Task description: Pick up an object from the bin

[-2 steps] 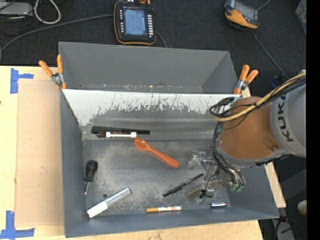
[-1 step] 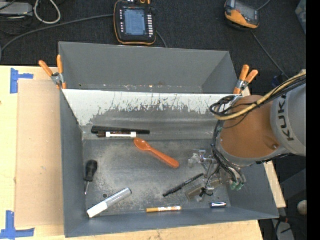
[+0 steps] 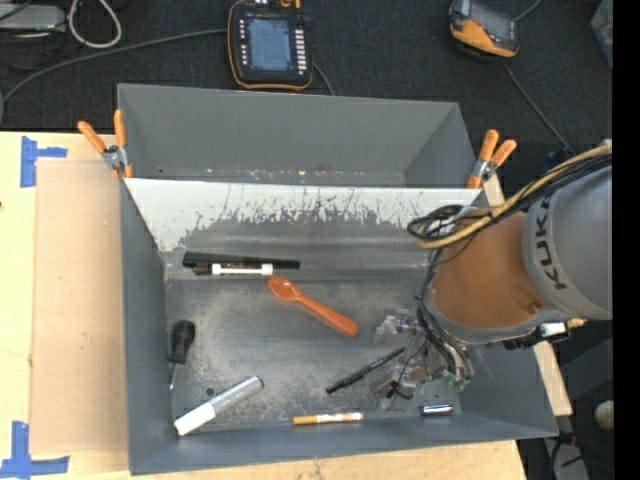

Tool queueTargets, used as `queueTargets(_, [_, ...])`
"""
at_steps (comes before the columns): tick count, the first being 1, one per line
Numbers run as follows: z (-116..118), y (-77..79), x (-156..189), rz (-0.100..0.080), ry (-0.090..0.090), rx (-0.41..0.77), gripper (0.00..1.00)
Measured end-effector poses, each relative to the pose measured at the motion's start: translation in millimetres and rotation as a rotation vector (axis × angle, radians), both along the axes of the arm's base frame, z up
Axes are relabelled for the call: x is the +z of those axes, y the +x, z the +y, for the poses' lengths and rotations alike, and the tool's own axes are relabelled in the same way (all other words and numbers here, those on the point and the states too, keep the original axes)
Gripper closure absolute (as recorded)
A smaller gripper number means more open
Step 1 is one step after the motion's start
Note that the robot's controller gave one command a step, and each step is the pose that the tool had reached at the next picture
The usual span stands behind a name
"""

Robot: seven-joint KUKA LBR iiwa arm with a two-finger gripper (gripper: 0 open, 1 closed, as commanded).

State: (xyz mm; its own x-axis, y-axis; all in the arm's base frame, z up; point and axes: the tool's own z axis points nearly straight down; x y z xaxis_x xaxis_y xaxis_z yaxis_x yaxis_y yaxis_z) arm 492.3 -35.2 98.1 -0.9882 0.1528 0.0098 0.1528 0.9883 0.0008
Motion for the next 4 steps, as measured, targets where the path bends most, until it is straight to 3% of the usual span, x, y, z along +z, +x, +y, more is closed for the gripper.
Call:
queueTargets(1, [15.1, -0.1, -11.0, -0.004, 0.002, 0.333, 0.0])
queueTargets(2, [7.0, 0.6, -19.4, 0.001, 0.0, 0.025, 0.0])
queueTargets(3, [19.5, 0.5, -14.5, -0.001, 0.003, 0.317, 0.0])
queueTargets(4, [13.8, 2.1, -24.4, 0.003, 0.001, 0.039, 0.0])
